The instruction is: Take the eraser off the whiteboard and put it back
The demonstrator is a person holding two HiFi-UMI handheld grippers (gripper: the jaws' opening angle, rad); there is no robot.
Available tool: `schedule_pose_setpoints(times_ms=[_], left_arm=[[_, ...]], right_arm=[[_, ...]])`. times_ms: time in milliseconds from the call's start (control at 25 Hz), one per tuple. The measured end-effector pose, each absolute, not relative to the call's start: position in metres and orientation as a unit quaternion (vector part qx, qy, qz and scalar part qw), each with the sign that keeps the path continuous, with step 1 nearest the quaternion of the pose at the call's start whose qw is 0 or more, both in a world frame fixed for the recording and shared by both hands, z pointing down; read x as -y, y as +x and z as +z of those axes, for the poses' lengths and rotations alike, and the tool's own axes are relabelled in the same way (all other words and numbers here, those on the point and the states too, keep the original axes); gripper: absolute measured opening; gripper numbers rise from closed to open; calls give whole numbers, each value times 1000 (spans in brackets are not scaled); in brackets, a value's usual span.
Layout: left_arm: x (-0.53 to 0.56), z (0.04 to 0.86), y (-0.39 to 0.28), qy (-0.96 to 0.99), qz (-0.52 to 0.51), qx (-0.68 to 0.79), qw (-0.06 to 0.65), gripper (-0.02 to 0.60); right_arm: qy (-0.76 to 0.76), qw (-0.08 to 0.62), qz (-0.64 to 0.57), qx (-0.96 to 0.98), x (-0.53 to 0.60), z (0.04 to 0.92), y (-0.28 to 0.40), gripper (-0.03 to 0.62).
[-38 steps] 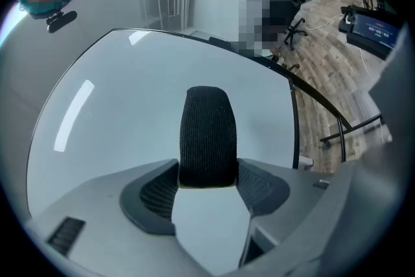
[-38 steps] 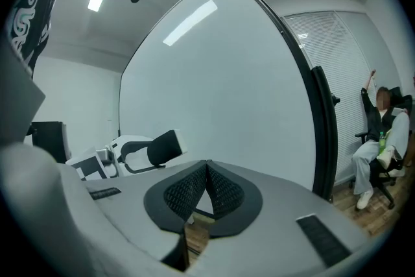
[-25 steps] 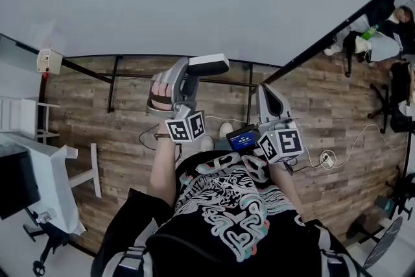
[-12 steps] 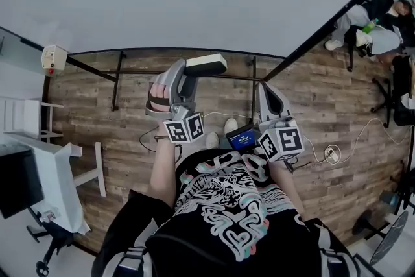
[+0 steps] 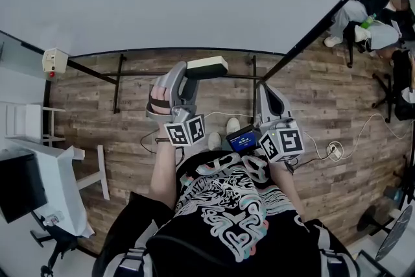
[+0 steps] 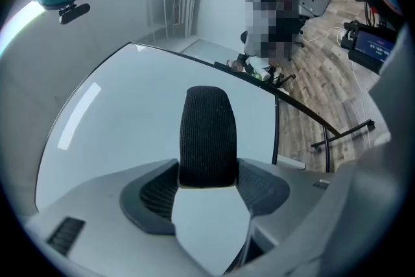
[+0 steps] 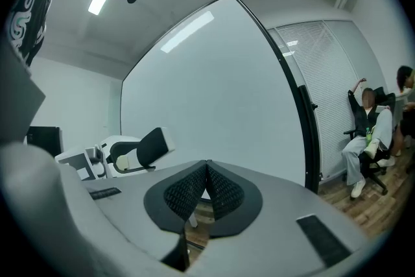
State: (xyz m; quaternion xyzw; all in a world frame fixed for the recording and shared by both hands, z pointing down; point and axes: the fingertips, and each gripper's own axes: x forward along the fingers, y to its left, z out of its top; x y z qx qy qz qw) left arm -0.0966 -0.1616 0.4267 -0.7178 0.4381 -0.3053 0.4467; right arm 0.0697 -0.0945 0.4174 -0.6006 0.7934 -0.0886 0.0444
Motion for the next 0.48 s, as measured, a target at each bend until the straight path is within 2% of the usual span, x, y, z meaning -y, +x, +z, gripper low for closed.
schedule_pose_setpoints(times_ms=[480], left_arm=[[172,415,-79,-723,-292,-430,455,278]], right_arm=[[-610,55,-77,-787,99,409,84,23]])
